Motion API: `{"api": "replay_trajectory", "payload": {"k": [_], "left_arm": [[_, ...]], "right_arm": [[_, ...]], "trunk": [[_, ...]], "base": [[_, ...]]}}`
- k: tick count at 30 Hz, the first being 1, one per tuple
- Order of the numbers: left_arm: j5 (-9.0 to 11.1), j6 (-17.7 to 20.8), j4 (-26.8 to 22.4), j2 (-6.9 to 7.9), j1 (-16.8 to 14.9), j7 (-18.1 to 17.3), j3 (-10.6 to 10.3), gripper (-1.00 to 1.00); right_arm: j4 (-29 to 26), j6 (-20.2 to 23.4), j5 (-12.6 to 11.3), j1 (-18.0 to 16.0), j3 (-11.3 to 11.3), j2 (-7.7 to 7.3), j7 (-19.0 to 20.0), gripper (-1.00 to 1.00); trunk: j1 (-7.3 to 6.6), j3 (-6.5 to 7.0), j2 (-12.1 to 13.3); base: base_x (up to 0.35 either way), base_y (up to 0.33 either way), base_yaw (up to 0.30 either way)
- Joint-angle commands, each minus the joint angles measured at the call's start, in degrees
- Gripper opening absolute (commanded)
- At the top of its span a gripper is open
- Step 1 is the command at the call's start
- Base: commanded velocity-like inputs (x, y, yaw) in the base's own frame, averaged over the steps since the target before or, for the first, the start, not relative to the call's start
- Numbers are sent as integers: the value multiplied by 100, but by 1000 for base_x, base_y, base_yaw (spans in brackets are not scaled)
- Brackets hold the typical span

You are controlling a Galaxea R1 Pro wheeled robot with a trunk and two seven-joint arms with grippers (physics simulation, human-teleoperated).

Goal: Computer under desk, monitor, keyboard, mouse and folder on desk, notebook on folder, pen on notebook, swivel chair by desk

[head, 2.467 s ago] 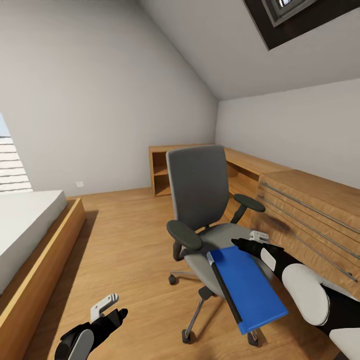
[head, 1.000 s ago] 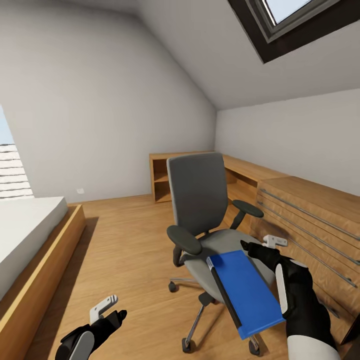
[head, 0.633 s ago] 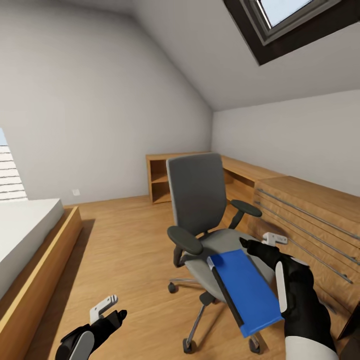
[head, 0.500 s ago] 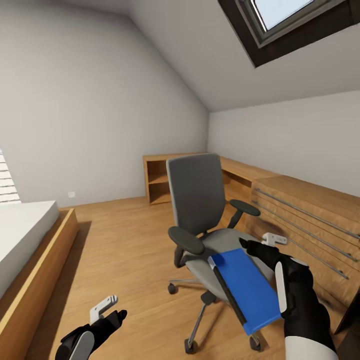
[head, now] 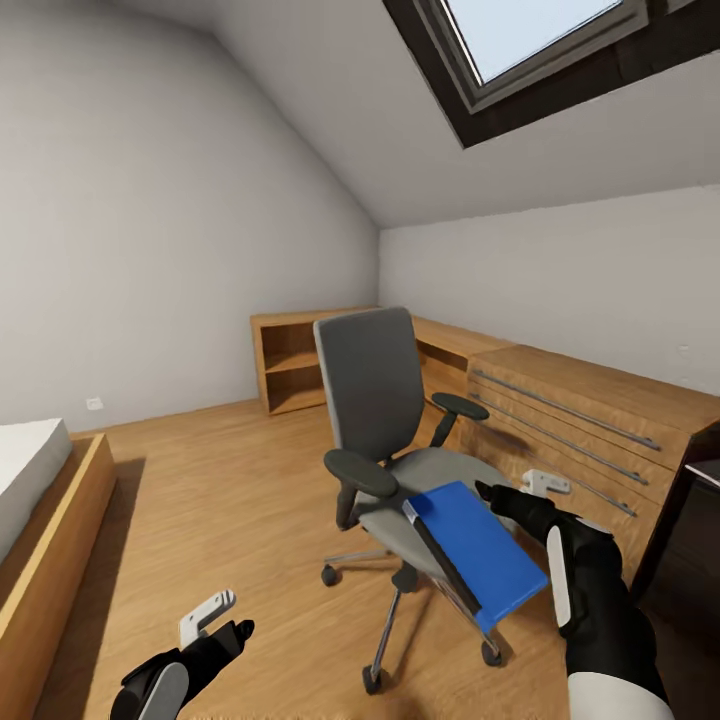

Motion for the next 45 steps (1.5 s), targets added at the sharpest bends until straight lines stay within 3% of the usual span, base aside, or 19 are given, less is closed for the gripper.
{"api": "replay_trajectory", "payload": {"k": [1, 20, 37, 45], "left_arm": [[59, 15, -10, 2, -1, 50, -1, 100], [57, 15, -10, 2, -2, 50, -1, 100], [57, 15, -10, 2, -3, 50, -1, 100], [56, 10, -53, 2, -3, 50, 13, 100]], "right_arm": [[-5, 18, 61, -8, -15, 8, 54, 100], [-4, 6, 61, -8, -16, 8, 62, 100], [52, 6, 54, -8, -9, 15, 63, 100], [134, 6, 52, -8, -3, 16, 77, 100]], "trunk": [[-4, -3, -3], [-4, 41, -3], [-4, 69, -3], [-4, 69, -3]], "base": [[-314, 75, -279], [-286, 153, -288], [-20, 31, -289], [0, 0, -88]]}}
